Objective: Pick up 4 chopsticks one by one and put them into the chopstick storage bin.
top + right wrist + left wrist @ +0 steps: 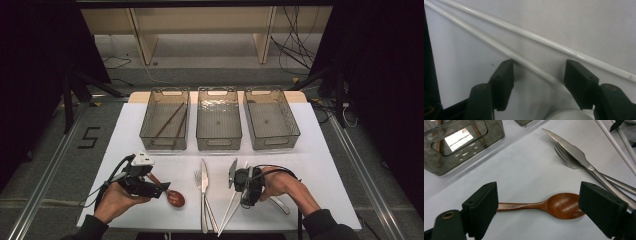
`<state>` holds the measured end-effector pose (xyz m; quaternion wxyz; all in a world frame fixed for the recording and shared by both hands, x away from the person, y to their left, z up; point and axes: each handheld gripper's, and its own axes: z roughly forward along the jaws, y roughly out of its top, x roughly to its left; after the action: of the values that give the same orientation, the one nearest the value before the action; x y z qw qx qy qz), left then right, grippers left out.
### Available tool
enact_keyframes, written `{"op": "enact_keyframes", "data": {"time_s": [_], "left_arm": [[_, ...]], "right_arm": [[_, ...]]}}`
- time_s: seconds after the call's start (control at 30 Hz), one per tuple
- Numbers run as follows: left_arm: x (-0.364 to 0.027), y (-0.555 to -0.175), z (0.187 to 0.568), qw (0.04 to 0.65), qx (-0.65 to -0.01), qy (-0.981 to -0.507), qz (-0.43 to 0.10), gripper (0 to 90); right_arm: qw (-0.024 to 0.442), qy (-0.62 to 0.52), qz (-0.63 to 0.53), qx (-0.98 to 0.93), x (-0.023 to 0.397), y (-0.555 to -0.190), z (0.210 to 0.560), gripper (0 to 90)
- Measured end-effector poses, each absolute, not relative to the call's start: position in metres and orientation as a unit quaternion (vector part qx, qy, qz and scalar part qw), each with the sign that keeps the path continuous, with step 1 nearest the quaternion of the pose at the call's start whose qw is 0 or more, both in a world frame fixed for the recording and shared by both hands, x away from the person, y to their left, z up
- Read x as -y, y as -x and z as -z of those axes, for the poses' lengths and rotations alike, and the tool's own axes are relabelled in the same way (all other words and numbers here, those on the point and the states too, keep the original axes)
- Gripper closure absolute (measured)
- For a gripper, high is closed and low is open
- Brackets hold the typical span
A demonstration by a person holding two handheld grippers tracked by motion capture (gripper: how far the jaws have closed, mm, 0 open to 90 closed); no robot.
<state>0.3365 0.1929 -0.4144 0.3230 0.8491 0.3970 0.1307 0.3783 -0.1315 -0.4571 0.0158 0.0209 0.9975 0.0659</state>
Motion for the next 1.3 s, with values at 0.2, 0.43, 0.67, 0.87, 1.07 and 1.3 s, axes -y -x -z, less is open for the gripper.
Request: {"op": "enact_keyframes", "data": {"time_s": [0.2,0.43,0.67,0.87,1.07,1.3], "left_arm": [[-0.193,-0.337,0.414,0.323,-0.398,-0.849,-0.13,15.7],[-0.193,-0.336,0.414,0.324,-0.397,-0.849,-0.13,15.7],[-0.193,-0.336,0.414,0.323,-0.397,-0.849,-0.13,15.7],[-0.193,-0.336,0.415,0.323,-0.397,-0.849,-0.129,15.7],[-0.192,-0.336,0.415,0.323,-0.395,-0.85,-0.129,15.7],[-0.192,-0.336,0.415,0.319,-0.394,-0.853,-0.128,15.7]], "right_arm": [[0.015,-0.014,-0.065,-0.998,0.131,-0.378,0.457,44.5],[0.013,-0.011,-0.061,-0.998,0.132,-0.379,0.456,47.9],[0.013,-0.013,-0.061,-0.998,0.134,-0.378,0.456,53.3],[0.017,-0.008,-0.051,-0.998,0.134,-0.376,0.455,58.0],[0.026,0.003,-0.044,-0.999,0.131,-0.369,0.454,65.9],[0.023,0.013,-0.043,-0.999,0.13,-0.368,0.454,69.5]]}}
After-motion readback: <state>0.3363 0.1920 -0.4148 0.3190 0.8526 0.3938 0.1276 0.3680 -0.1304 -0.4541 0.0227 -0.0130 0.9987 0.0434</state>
